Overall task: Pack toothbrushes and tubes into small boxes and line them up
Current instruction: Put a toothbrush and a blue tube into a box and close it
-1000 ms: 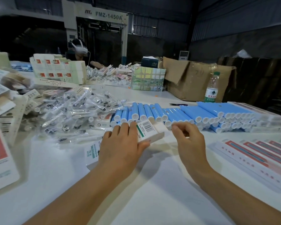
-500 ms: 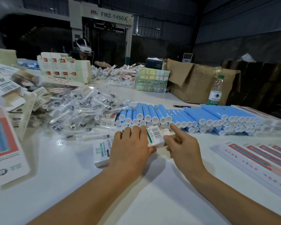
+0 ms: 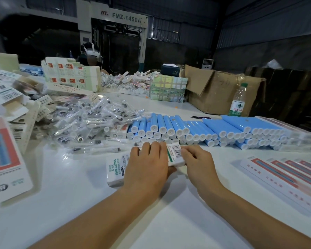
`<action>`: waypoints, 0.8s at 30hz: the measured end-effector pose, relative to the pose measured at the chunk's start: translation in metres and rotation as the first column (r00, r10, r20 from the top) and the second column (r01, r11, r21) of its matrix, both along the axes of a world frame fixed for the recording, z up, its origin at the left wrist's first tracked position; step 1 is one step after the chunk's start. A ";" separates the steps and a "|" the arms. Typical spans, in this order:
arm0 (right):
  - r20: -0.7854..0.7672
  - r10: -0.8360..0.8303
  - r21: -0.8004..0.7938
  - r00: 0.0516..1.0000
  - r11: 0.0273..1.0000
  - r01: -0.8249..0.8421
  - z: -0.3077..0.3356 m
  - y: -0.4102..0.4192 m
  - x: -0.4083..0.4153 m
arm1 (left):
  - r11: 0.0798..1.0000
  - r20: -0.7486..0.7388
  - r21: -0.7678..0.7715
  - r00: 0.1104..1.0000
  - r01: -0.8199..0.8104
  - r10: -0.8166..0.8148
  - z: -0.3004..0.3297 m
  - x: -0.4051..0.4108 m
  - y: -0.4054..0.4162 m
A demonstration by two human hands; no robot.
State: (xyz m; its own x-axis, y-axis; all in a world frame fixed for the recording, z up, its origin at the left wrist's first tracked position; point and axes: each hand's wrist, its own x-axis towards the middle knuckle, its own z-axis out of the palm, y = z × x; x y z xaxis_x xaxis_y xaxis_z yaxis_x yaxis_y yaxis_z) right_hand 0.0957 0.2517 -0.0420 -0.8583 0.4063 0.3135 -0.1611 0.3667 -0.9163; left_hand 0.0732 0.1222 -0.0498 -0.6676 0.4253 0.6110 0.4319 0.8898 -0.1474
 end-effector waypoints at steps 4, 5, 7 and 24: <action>-0.038 0.019 0.185 0.999 0.983 -0.011 0.001 0.002 0.000 | 0.999 0.030 0.049 0.999 0.015 -0.017 -0.003 -0.002 0.000; -0.070 -0.001 0.281 0.998 0.960 0.021 0.002 0.003 0.000 | 0.998 0.011 0.067 1.000 0.011 -0.011 -0.003 -0.004 -0.001; -0.141 -0.093 0.251 0.986 0.960 0.126 0.005 0.008 -0.002 | 0.996 0.006 0.088 1.000 -0.007 0.007 -0.001 -0.007 -0.003; -0.014 0.104 0.269 0.995 0.958 -0.096 -0.012 0.003 0.000 | 0.998 -0.059 0.041 0.997 0.051 -0.049 -0.005 0.007 0.004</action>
State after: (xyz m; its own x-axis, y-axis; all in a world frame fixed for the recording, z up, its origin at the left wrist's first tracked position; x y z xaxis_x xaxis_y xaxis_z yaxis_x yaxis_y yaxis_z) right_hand 0.0959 0.2542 -0.0540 -0.8797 0.2170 0.4232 -0.2331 0.5789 -0.7813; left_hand 0.0800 0.1260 -0.0550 -0.6090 0.4298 0.6666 0.4676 0.8734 -0.1360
